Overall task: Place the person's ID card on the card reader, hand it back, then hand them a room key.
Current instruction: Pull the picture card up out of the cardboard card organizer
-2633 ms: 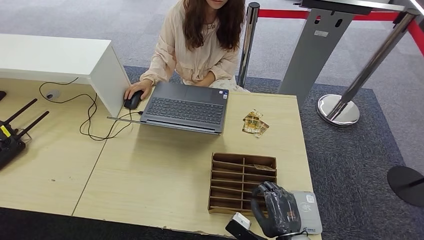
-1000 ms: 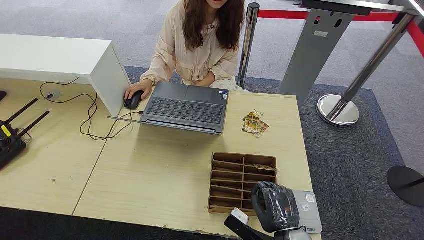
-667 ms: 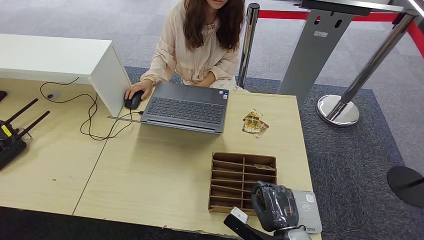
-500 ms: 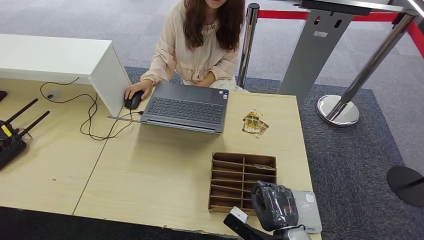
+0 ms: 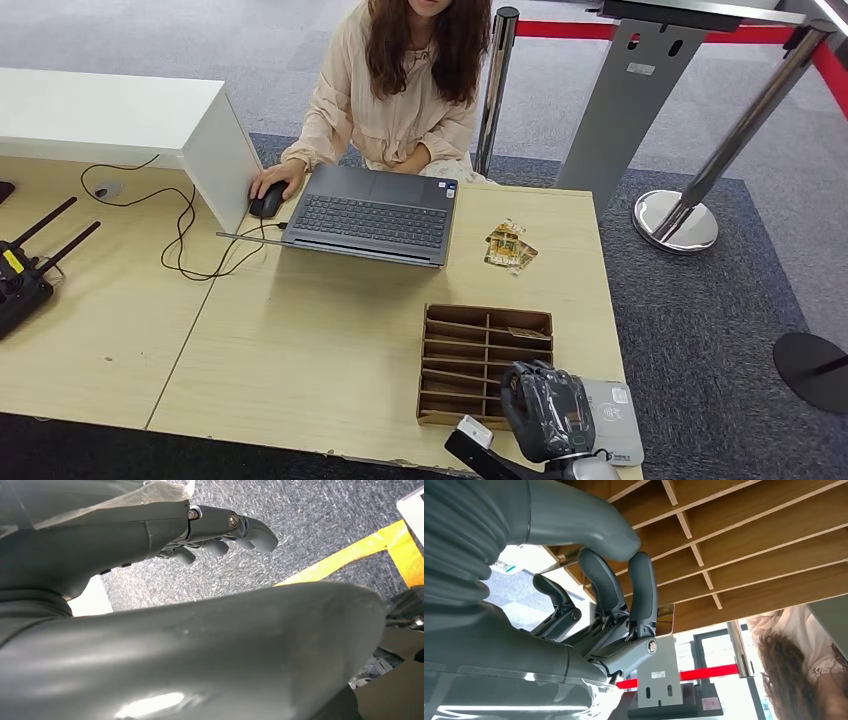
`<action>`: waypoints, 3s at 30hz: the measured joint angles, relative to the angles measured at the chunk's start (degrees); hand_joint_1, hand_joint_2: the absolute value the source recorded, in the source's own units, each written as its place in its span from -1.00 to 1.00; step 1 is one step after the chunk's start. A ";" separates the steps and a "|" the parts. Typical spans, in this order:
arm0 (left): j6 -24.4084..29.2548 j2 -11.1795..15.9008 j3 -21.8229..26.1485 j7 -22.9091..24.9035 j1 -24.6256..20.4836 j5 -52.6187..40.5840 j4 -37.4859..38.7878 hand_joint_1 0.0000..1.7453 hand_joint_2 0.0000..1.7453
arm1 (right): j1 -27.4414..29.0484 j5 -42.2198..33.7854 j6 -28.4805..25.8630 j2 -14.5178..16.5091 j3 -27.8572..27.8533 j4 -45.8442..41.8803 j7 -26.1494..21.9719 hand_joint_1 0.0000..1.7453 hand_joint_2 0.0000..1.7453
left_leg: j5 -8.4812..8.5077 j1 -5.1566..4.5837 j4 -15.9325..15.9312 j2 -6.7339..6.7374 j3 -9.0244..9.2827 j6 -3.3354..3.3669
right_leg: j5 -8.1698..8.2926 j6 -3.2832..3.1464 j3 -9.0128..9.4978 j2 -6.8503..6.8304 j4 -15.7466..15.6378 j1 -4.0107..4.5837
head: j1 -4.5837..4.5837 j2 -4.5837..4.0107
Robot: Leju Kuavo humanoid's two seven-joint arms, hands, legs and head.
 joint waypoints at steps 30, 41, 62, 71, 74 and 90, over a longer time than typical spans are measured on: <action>0.66 0.01 0.00 0.36 0.06 0.56 0.00 -1.00 -1.00 | 4.96 17.07 13.09 -2.91 -10.73 -17.19 0.04 -1.00 1.00 | 0.04 -0.01 0.00 0.01 -0.01 0.01 | 0.05 0.03 -0.02 0.00 0.00 -0.01 | 0.01 0.00; 0.14 0.02 -0.08 0.23 -0.04 -0.84 0.00 -1.00 -1.00 | 2.85 15.67 21.42 -5.85 -11.90 -21.15 0.11 -0.96 1.00 | 0.07 -0.01 0.00 0.01 -0.01 0.02 | 0.08 0.02 -0.02 0.00 0.00 -0.01 | -0.01 0.00; -0.61 0.02 -1.49 -0.29 -0.25 -2.40 0.00 -1.00 -1.00 | -4.04 11.90 24.33 -4.27 -8.53 -15.64 -3.61 -0.76 1.00 | 0.08 0.00 0.00 0.00 -0.05 0.01 | 0.09 0.00 -0.03 0.00 0.00 0.00 | 0.00 0.00; -0.79 0.02 -1.51 -0.43 -0.25 -2.47 0.00 -1.00 -1.00 | -4.52 11.27 24.36 -3.05 -7.16 -13.57 -4.32 -0.26 1.00 | 0.09 0.00 -0.01 0.00 -0.05 0.01 | 0.09 0.00 -0.03 0.00 0.00 0.00 | 0.01 0.00; -0.79 0.02 -1.51 -0.50 -0.25 -2.47 0.00 -1.00 -1.00 | -4.70 11.11 24.31 -2.72 -6.79 -12.93 -4.72 -0.25 1.00 | 0.09 0.00 -0.01 0.00 -0.05 0.01 | 0.09 0.00 -0.03 0.00 0.00 0.00 | 0.00 0.00; -1.05 0.02 -1.70 -0.97 -0.27 -2.89 0.00 -1.00 -1.00 | -6.19 10.06 24.00 -0.73 -6.14 -9.28 -6.08 -0.55 1.00 | 0.09 0.00 -0.01 0.00 -0.05 0.00 | 0.09 0.00 -0.03 0.00 0.00 0.00 | 0.01 0.00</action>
